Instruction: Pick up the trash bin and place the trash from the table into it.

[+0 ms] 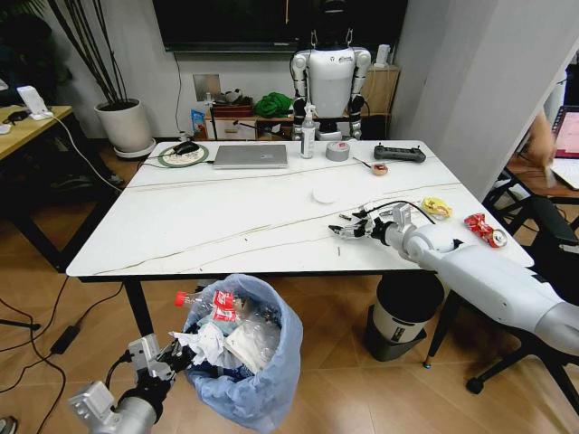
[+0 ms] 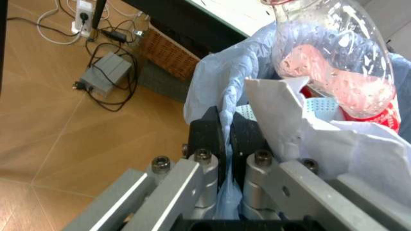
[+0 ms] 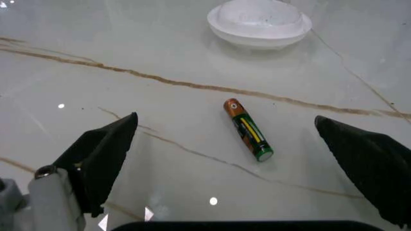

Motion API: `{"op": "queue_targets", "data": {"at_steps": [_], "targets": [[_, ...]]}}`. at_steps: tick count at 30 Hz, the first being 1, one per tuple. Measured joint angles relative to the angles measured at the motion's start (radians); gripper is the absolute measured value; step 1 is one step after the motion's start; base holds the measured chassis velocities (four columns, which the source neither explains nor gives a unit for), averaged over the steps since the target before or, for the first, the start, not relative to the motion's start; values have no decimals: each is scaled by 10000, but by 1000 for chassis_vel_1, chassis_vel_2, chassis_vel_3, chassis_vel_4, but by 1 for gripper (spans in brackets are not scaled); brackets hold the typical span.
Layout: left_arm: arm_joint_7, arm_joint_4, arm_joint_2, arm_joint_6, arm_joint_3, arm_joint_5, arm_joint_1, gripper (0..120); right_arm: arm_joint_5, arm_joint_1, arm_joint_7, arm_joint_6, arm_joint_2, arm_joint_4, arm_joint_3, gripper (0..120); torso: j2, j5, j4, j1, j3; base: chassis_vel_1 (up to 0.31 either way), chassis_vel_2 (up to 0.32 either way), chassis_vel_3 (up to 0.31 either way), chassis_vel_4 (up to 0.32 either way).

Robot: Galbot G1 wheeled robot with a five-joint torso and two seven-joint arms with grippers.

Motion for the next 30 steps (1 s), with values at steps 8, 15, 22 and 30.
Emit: {"op": "queue_targets", "data": {"at_steps": [8,15,22,30], "targets": [[0,2,34,-2,-18,-44,-5,0,-1,46,-114,13,-13,-126,-68,84,0,0,0,0,0,0,0,0,0],[1,2,29,-3,-14,-47,-3,0,-27,33,-185,38,-102,-70,-86,57,0,0,-1,0,-2,0,0,0,0],[2,-15,18,-5,-1,-42,1,0,-26,-2,-189,38,-193,49,-71,32,0,1,-1,0,-2,0,0,0,0],[5,-24,23,-6,-14,-41,-5,0,-29,-37,-192,52,-229,72,-53,3,0,0,-1,0,0,0,0,0,0]]}}
